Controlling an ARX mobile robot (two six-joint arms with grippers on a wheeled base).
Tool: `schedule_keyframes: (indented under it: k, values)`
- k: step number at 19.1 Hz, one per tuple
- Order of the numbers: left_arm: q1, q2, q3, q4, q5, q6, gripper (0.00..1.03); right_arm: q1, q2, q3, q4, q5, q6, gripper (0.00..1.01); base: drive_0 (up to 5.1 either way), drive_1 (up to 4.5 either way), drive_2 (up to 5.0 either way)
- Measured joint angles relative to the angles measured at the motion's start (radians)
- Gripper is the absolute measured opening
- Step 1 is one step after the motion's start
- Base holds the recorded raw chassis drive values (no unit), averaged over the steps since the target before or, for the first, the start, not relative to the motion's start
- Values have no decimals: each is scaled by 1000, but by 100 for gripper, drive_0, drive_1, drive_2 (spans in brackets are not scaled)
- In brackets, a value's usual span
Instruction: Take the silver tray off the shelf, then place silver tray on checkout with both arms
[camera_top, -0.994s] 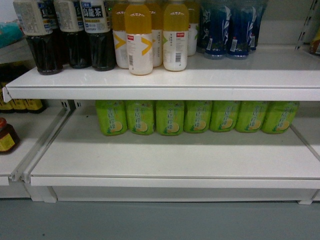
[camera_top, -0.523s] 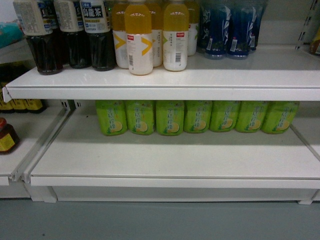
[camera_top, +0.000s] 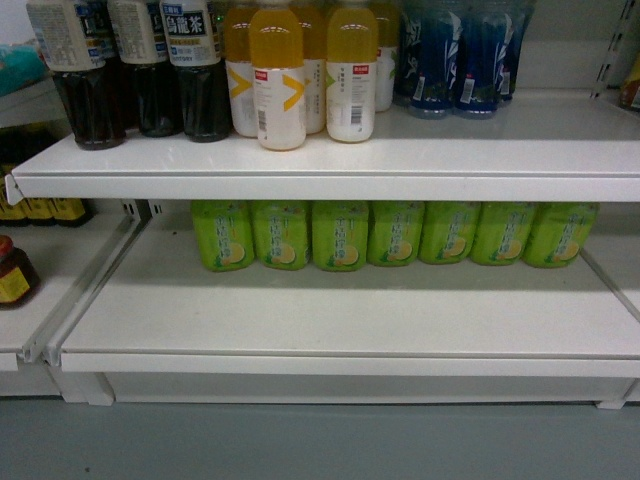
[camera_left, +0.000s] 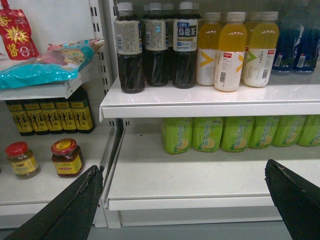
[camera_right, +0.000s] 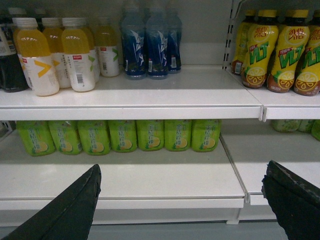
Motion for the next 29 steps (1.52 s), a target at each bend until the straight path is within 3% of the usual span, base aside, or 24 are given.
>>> schedule_keyframes:
  k: [29]
  values:
    - [0,0,0,3,0,1,98,0,0,0,2,0,-1,98,0,0,0]
